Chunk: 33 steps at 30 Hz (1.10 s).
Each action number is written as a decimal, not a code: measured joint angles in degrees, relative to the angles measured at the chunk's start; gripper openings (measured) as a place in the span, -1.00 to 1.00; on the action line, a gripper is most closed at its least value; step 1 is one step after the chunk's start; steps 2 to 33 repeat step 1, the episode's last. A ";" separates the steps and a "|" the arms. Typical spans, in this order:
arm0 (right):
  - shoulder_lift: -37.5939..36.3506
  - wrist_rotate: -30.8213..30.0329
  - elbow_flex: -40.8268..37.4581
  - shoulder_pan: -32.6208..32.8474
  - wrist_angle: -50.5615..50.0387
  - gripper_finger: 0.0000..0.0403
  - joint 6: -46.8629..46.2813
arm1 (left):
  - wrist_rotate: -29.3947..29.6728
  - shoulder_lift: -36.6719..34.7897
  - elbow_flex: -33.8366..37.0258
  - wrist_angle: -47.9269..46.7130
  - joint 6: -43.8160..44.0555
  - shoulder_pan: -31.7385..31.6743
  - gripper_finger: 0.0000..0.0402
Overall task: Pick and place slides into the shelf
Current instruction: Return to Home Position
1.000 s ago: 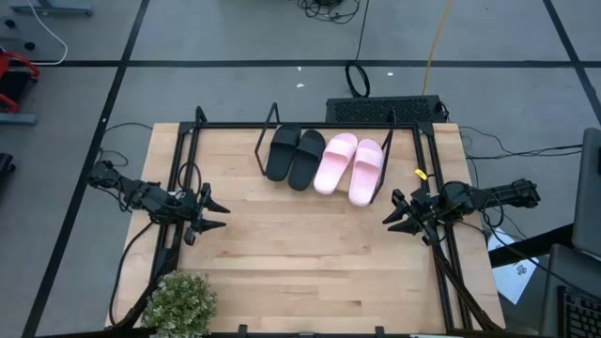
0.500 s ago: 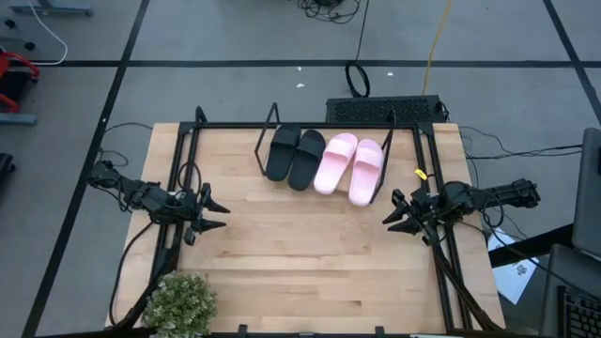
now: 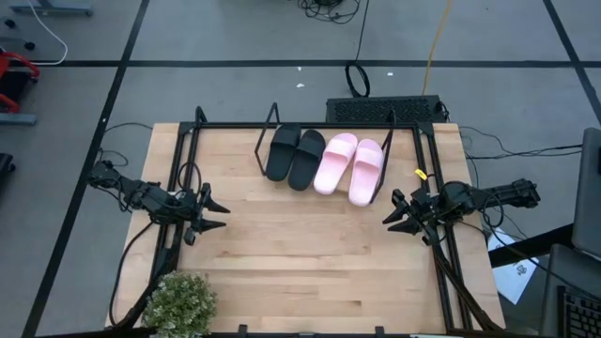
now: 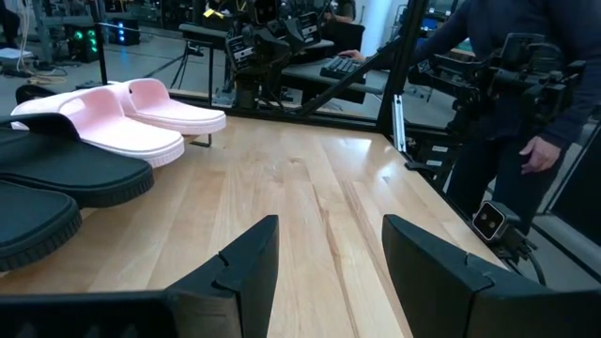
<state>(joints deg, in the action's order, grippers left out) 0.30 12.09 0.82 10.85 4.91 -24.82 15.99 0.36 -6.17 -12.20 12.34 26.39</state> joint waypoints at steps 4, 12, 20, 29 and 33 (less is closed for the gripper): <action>0.00 -0.01 0.00 0.00 0.02 -0.47 0.00 | 0.00 0.00 0.00 0.00 -0.02 0.01 -0.06; 0.00 -0.01 0.00 0.00 0.02 -0.47 0.00 | 0.00 0.00 0.00 0.00 -0.02 0.01 -0.06; 0.00 -0.01 0.00 0.00 0.02 -0.47 0.00 | 0.00 0.00 0.00 0.00 -0.02 0.01 -0.06; 0.00 -0.01 0.00 0.00 0.02 -0.47 0.00 | 0.00 0.00 0.00 0.00 -0.02 0.01 -0.06; 0.00 -0.01 0.00 0.00 0.02 -0.47 0.00 | 0.00 0.00 0.00 0.00 -0.02 0.01 -0.06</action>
